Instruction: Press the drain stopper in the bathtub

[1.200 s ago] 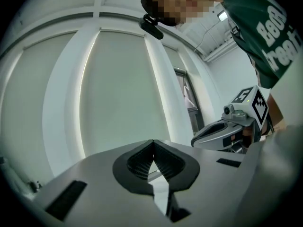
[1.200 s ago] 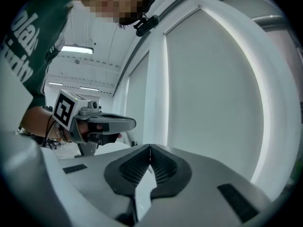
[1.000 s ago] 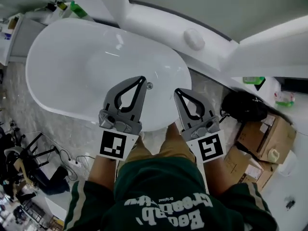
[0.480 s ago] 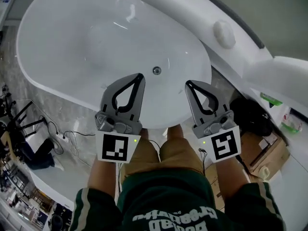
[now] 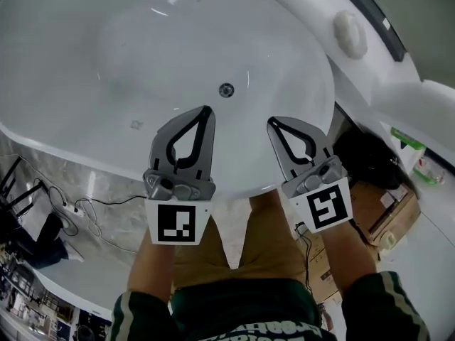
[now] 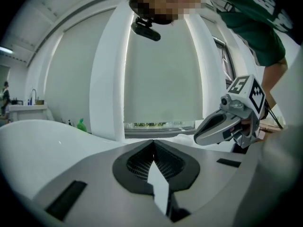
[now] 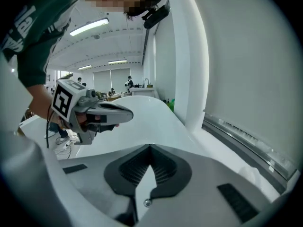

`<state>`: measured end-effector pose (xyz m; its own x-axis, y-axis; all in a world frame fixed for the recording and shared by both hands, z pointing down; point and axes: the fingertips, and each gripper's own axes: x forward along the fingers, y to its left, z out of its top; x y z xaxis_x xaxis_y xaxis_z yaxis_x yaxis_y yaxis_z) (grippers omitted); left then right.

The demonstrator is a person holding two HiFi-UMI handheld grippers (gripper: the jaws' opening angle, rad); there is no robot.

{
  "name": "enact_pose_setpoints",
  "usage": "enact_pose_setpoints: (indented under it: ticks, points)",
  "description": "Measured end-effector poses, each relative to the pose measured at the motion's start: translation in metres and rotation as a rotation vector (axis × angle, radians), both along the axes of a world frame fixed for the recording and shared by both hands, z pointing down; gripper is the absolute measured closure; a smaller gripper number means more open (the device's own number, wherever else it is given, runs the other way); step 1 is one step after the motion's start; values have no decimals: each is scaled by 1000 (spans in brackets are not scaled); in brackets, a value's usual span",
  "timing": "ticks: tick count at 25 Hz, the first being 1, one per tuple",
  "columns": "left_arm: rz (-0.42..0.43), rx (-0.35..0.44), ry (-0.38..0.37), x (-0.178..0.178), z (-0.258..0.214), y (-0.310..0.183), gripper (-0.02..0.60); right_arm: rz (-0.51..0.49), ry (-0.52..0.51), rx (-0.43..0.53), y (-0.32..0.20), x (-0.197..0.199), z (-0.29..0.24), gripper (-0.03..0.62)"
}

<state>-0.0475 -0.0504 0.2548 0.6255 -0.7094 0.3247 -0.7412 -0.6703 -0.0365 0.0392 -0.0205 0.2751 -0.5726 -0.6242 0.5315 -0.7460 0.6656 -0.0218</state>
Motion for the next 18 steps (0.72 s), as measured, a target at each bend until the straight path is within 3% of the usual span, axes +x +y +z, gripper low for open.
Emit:
enact_pose_setpoints:
  ticks: [3,6,18]
  points:
    - [14,-29,-6,1,32,8,572,14,-12,-8,-5,-7,25,579]
    - [-25,-67,-20,9,66,12,572,13,-36,-24,-12,-2,60,579]
    - [-129,-168,-63,40,172,3,572,-83,-27,-231,7,23,207,579]
